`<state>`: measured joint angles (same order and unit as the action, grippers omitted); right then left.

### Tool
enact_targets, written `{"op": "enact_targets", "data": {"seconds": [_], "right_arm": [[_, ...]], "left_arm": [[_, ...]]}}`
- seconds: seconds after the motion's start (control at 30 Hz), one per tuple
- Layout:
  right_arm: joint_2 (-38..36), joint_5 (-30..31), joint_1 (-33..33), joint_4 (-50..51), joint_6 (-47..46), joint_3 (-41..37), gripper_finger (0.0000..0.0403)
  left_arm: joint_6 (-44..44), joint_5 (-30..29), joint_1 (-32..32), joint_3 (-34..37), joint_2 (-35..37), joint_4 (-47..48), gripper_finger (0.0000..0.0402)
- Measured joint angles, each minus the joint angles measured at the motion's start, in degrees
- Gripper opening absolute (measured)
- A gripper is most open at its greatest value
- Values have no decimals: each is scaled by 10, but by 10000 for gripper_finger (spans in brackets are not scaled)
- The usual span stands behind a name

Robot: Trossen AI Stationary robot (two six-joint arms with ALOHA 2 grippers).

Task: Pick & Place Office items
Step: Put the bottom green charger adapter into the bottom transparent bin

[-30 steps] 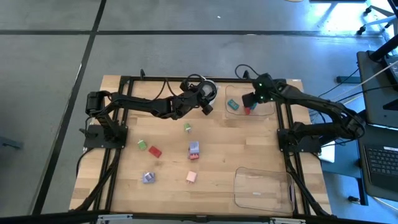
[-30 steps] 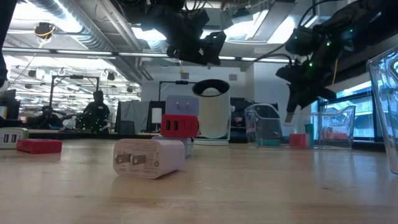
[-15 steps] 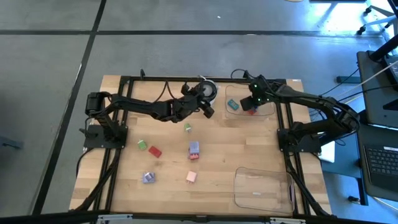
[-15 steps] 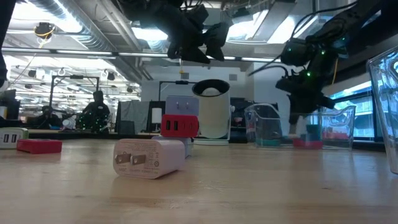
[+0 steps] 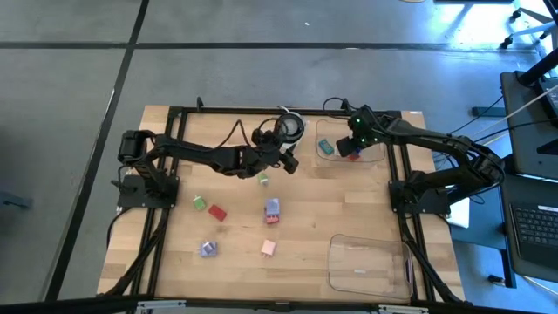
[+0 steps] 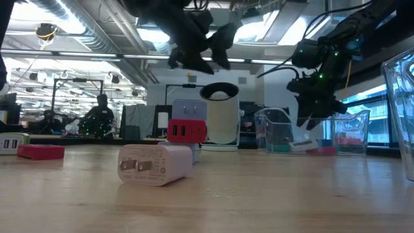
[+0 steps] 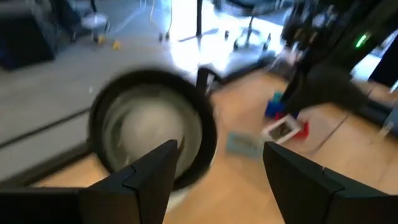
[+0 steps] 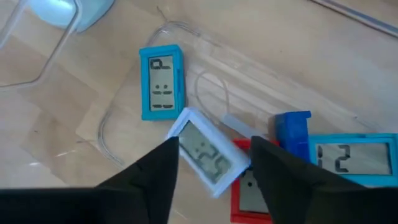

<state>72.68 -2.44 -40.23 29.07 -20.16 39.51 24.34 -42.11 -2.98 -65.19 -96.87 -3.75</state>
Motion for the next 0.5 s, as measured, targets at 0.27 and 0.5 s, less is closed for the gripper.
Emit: {"op": "enact_targets", "data": {"seconds": [0.27,0.5], "right_arm": [[-37,0,0,18,-1,1,244],[-81,-4,0,18,-22,1,244]], "left_arm": [[208,84,3,0,65,292,242],[491,197,3,3,79,557,242]]}}
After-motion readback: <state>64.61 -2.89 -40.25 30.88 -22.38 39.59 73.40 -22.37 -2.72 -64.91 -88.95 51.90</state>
